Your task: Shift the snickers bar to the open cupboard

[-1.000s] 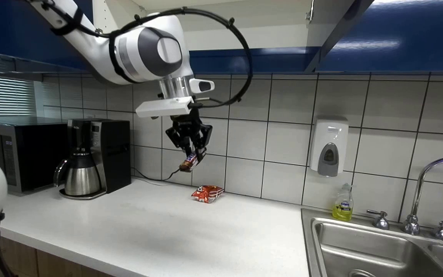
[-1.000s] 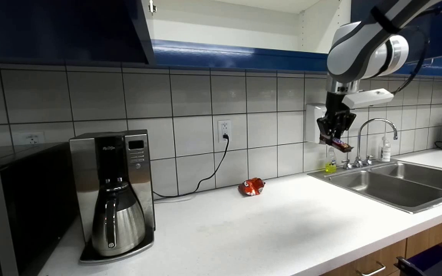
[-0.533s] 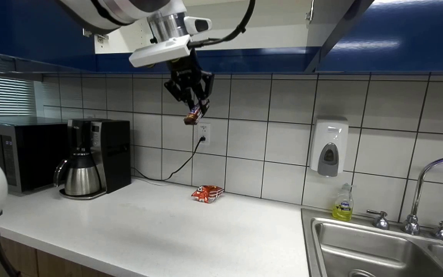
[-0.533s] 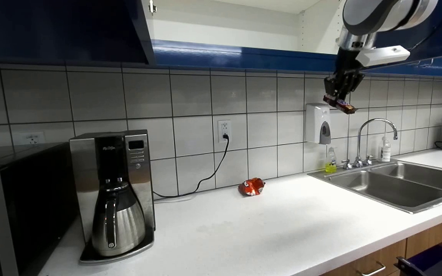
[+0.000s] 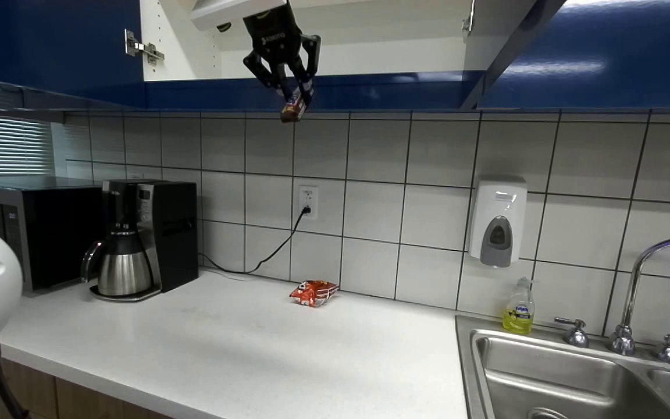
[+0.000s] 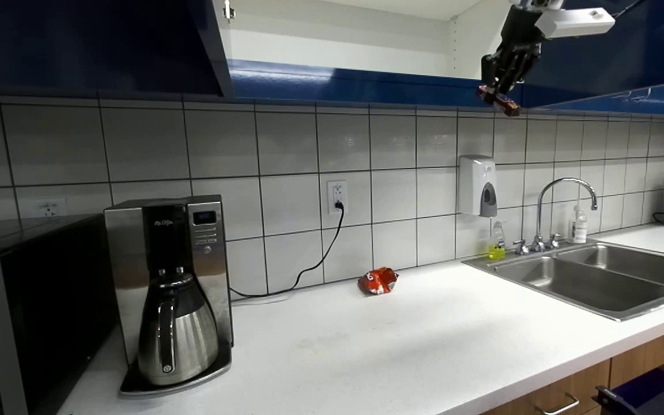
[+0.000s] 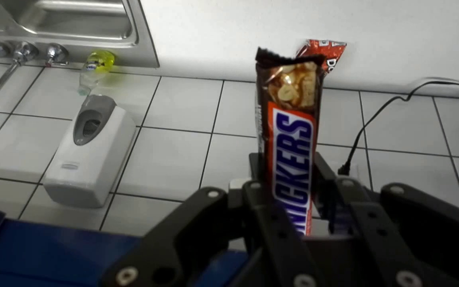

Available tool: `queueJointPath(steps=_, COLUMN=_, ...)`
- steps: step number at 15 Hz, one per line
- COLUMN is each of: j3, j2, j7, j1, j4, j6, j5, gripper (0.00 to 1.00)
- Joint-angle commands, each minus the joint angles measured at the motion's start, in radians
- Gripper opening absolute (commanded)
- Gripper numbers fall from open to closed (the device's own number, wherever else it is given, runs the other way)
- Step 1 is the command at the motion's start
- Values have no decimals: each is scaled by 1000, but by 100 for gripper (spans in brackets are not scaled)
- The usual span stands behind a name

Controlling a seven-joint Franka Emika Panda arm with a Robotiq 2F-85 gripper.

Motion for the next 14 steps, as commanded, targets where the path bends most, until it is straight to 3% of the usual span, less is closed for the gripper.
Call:
queueJointPath(steps=1, j3=13, j2=53, j7=-24, j1=31, j4=128, j6=-47, j5=39, gripper=8)
queueJointPath(steps=8, j3=26, j2=126, j7=-19, j1=74, j4=300, j6=-126, j5=91, gripper=8)
queueJointPath(steps=14, j3=46, j2=238, j7=16, j1=66, j4=496, j6=-257, j5=115, gripper=8)
